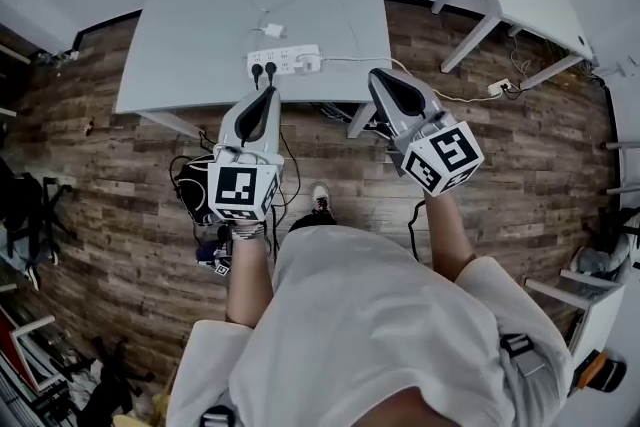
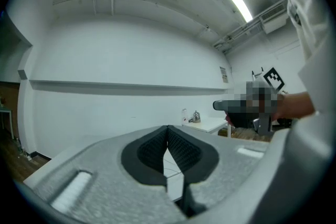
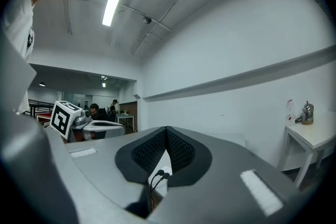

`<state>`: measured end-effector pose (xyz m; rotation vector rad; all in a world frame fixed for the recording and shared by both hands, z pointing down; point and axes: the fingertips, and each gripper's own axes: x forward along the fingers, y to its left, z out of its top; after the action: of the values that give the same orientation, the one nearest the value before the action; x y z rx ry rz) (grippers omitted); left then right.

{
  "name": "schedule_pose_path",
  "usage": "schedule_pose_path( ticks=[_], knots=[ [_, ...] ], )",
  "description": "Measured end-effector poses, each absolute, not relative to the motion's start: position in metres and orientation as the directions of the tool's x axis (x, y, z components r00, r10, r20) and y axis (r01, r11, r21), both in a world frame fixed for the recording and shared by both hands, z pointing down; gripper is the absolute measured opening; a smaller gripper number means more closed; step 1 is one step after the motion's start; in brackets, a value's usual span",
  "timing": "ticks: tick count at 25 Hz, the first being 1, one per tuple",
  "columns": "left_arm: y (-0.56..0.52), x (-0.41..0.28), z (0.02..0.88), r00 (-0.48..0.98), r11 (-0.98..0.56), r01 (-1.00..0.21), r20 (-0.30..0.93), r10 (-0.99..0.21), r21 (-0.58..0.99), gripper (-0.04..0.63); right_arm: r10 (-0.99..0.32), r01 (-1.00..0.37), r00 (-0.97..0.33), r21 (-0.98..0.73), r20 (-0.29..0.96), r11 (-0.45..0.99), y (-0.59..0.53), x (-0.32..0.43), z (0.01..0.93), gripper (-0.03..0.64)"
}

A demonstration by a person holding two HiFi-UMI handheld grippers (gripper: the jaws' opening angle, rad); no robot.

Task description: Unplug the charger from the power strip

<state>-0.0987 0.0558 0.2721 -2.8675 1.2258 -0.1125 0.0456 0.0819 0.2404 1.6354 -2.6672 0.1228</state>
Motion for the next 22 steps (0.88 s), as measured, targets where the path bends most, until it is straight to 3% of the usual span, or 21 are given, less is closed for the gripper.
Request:
schedule_pose_path(
  ticks=[9,22],
  knots=[
    [-0.005,-0.091,0.301,0.706,-0.715,-0.698,0.141,-0.694,-0.019,0.002,-0.906,-0.909,-0.416,-0.079,0.082,0.41,0.024,0.056,0.252,0.002],
    [-0.045,-0.083,0.352,0.697,-0.716,-0.696,0.281,-0.66,0.045,0.074,-0.878,-0.888,-0.457,-0.134,0.144,0.441,-0.033,0.054,0.286,0.002]
  ],
)
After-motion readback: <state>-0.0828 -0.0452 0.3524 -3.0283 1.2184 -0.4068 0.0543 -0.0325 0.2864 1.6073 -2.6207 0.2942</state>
